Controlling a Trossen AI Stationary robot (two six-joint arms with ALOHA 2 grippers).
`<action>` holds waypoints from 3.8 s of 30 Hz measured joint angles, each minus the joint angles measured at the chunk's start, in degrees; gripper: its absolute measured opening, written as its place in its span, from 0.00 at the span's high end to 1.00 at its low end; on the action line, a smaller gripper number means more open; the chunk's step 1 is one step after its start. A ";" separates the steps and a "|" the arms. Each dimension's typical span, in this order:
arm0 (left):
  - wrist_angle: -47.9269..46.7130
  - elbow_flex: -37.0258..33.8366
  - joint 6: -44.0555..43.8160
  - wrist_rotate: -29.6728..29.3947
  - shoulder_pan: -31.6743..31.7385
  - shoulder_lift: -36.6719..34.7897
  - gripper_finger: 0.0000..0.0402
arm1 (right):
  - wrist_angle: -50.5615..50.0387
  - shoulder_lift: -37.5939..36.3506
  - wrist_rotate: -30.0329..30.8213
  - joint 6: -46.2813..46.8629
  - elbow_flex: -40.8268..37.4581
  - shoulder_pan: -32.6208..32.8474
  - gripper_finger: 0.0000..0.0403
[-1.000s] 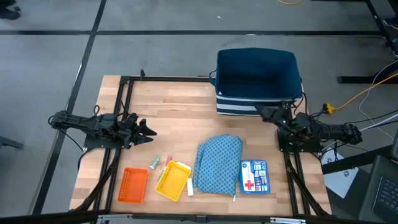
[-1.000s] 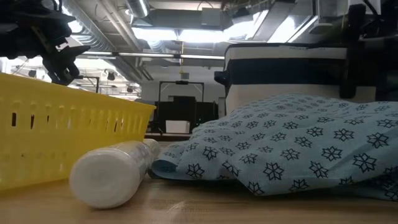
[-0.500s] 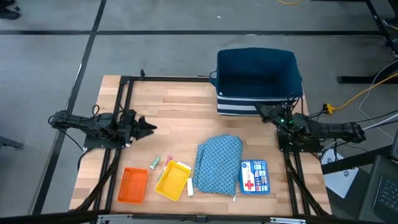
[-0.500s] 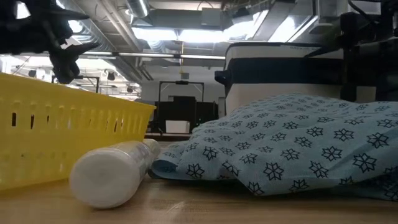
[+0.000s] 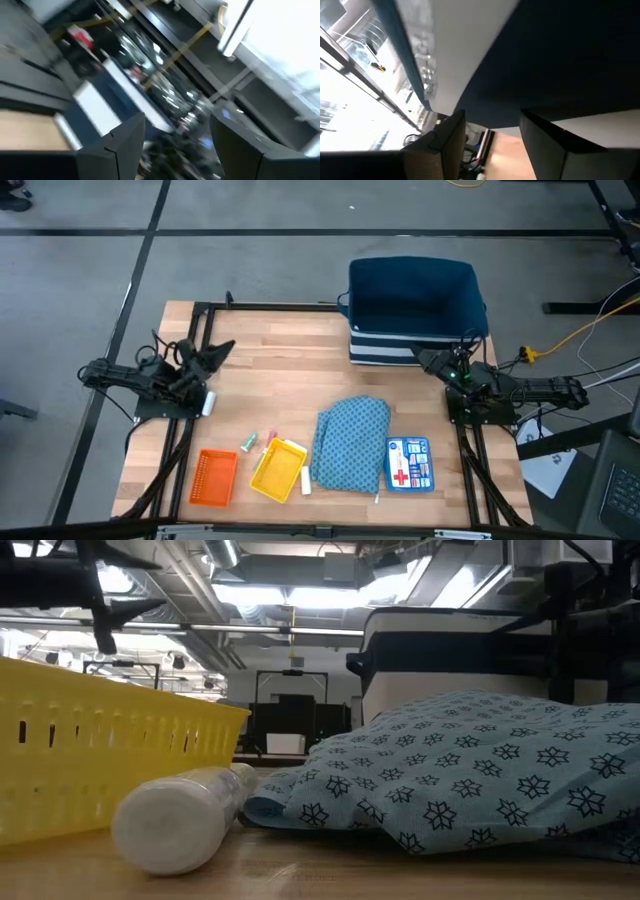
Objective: Pick & Place Medicine items
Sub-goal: Put the top left white rolled gauze into the orange bin
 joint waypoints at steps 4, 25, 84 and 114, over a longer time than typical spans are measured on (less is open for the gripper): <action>-0.85 0.00 1.41 -3.43 0.00 0.00 0.45 | -0.06 0.00 -0.04 -2.51 0.00 0.00 0.53; -0.40 0.17 -2.71 -3.54 0.00 0.04 0.45 | -0.17 0.00 0.67 -5.67 0.00 -0.33 0.53; -93.68 39.50 1.84 49.46 2.06 65.36 0.45 | -0.29 0.00 3.21 -4.40 0.00 -0.33 0.53; -93.96 39.45 -1.36 41.62 10.80 89.31 0.45 | -0.35 0.00 2.99 -4.16 -0.02 -0.35 0.53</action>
